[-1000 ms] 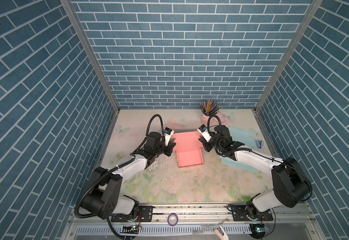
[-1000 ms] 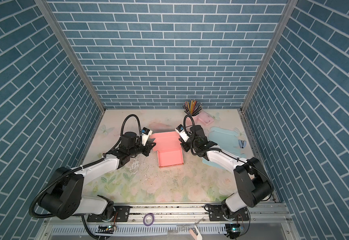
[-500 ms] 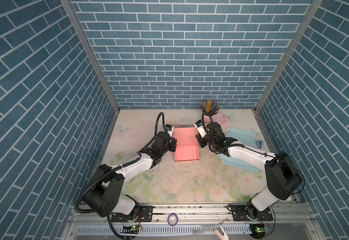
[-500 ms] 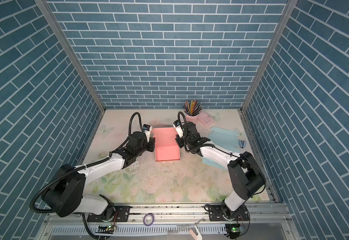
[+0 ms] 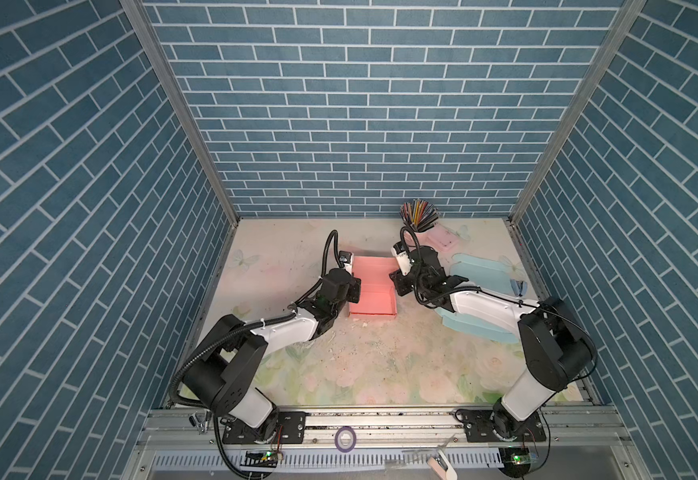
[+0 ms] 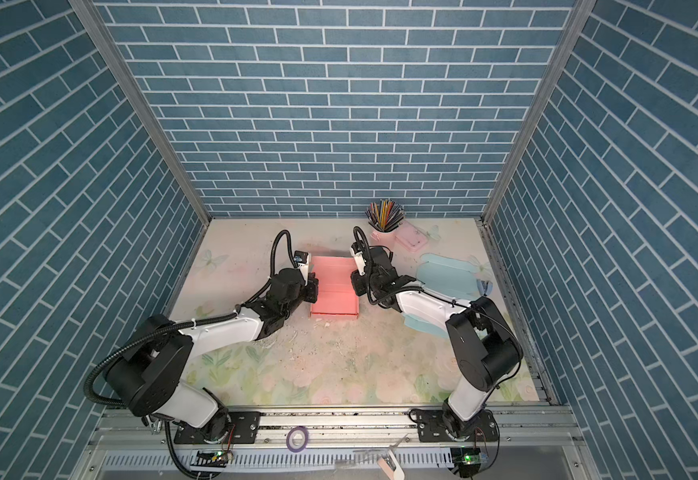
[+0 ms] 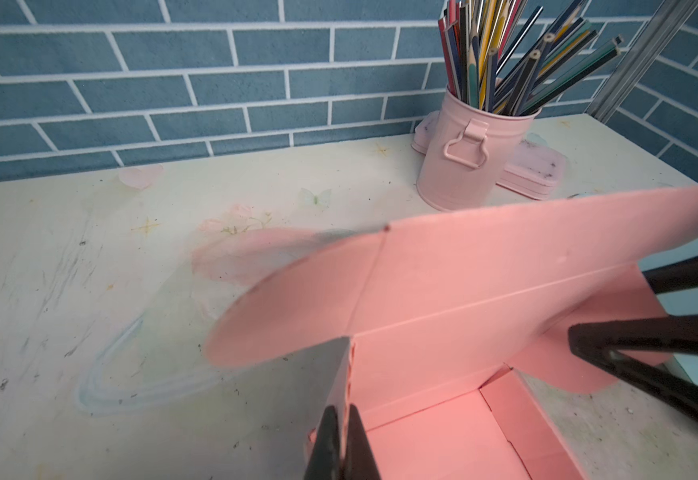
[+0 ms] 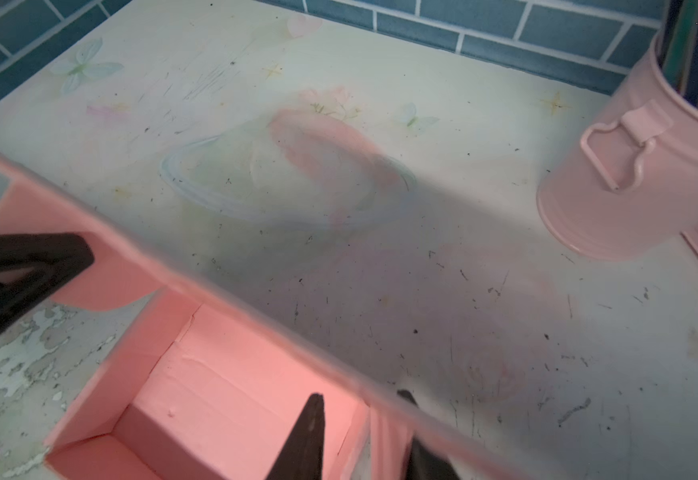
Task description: Fold the paper box
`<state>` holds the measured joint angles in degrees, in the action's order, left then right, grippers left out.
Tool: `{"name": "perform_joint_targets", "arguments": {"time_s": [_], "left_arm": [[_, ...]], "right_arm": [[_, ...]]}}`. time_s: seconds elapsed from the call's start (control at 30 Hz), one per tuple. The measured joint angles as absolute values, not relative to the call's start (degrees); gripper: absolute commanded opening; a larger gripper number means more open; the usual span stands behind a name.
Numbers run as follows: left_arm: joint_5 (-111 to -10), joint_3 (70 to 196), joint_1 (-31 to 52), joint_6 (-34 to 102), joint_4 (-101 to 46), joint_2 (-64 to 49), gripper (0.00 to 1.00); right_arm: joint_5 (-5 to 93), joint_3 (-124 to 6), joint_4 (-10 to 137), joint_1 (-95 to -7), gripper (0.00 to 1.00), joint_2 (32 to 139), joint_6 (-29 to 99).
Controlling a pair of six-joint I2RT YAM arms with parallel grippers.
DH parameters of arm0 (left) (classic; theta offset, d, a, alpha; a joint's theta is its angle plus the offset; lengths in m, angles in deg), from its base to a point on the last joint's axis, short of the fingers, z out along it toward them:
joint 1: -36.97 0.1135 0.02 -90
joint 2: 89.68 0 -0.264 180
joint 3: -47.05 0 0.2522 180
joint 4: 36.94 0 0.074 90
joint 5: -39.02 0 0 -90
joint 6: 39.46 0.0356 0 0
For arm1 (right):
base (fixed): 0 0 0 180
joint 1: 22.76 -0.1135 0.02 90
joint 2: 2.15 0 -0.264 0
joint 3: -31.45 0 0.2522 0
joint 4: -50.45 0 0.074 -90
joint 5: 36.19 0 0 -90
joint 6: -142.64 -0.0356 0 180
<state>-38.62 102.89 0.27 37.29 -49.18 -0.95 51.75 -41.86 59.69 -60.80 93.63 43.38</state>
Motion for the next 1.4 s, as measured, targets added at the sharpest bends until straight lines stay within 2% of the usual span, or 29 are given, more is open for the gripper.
{"name": "perform_joint_targets", "arguments": {"time_s": [0.23,0.63,1.03,1.4], "left_arm": [[-36.8,101.7,-1.1,37.6,-52.8,-0.7,0.0],[-34.2,100.8,-2.5,38.8,-57.4,0.1,0.0],[-34.0,97.1,-3.6,38.1,-65.2,4.3,0.0],[-29.5,95.5,-5.3,34.2,-71.7,6.8,0.02]], "right_arm": [[52.9,-41.9,58.2,-60.8,0.41,93.6,38.9],[48.8,-41.9,54.5,-58.4,0.43,93.6,25.8],[50.1,-40.6,53.4,-58.4,0.44,93.6,24.9],[56.8,-31.5,46.9,-62.4,0.44,89.9,25.8]]}}
